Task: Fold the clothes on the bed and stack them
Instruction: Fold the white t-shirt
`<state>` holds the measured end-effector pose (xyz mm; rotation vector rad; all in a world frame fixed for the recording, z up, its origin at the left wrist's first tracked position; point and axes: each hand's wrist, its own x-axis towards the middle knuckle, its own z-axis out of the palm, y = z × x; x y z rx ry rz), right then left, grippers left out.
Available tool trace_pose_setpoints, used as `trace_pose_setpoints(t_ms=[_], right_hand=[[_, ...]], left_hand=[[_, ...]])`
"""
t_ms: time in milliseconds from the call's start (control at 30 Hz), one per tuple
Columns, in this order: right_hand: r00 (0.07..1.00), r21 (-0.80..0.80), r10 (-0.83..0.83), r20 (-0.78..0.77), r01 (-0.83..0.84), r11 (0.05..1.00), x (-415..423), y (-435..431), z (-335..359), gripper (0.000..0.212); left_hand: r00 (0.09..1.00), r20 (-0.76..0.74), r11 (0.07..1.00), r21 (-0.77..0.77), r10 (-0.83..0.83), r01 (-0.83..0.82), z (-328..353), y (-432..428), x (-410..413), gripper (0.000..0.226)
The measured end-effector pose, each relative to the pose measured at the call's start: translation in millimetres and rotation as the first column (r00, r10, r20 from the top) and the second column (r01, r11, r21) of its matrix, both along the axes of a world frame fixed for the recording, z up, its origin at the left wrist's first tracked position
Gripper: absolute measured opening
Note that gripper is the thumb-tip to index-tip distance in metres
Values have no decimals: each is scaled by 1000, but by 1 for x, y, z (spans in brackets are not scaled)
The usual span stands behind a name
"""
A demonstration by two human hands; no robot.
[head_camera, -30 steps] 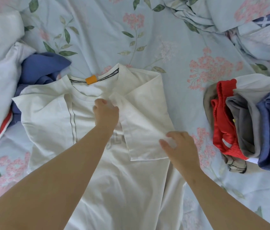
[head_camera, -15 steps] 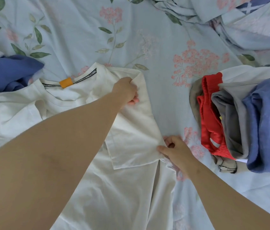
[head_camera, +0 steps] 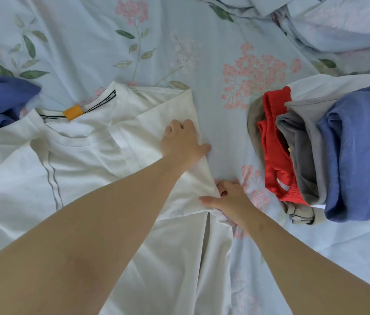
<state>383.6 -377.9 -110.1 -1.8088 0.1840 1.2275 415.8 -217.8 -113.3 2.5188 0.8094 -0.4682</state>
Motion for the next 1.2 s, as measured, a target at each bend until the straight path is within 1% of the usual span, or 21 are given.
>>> trace_pose_setpoints(t_ms=[67,100,133,167,200,300,400,500,600,633,667,700,767,833,867,900,933,967,1033,1133,1200], right_hand=[[984,-70,171,56,-167,983,-3,0,1,31],[969,-97,231,83,-223,970,-2,-1,3,37],[964,-109,244,104,-233,966,-2,-4,5,35],[967,-102,222,122,-211,972,0,-7,9,20],[972,-101,189,141,-176,979,0,-12,12,14],[979,-150,70,193,-41,988,-4,-29,11,22],[983,-141,-28,180,55,988,-14,-39,11,24],[992,-57,-25,124,33,998,-19,-33,13,18],[985,-32,21,172,-16,999,-21,-23,16,6],[982,-22,26,185,-23,1000,-23,-20,19,8],[982,23,15,187,-20,1000,-26,-16,23,15],[984,99,-9,178,-9,995,-29,-12,29,23],[993,269,-36,115,4,963,-36,3,43,38],[999,361,21,46,-36,932,-45,22,57,49],[997,378,75,32,-82,922,-52,33,61,54],[990,385,138,31,-139,913,-59,45,66,58],[979,385,202,37,-201,901,-68,58,69,61],[965,391,259,44,-255,884,-77,70,72,65],[939,404,341,47,-331,853,-99,94,74,69],[899,408,432,74,-423,809,-134,128,77,70],[881,408,468,75,-455,792,-159,151,76,70]], left_hand=[[1000,-10,1000,9,23,-23,0,-4,0,62],[999,-6,999,-6,39,-39,1,-4,1,60],[999,-1,998,-19,54,-54,2,-4,0,55],[998,1,997,-32,66,-66,3,-4,0,48],[997,8,997,-38,71,-70,6,-4,0,43],[988,63,986,-91,143,-137,11,-4,-2,32],[952,101,946,-179,290,-269,7,-9,-3,33],[946,90,942,-163,311,-294,1,-13,-4,40],[931,86,913,-246,354,-324,9,-5,-4,25],[905,95,874,-319,415,-367,12,0,-6,18],[862,95,809,-411,497,-421,16,5,-10,12],[808,87,726,-502,583,-470,18,12,-14,12],[685,33,527,-666,728,-528,23,26,-25,21],[564,-50,316,-786,825,-532,31,43,-39,25],[510,-79,237,-817,857,-526,36,53,-48,27],[471,-89,191,-836,878,-514,42,64,-57,28],[449,-78,177,-848,890,-499,49,75,-68,29],[441,-53,193,-848,896,-494,57,86,-80,29],[470,33,297,-814,882,-499,71,109,-108,34],[587,191,501,-753,787,-427,86,152,-159,52],[652,250,598,-702,716,-388,87,183,-194,58]])
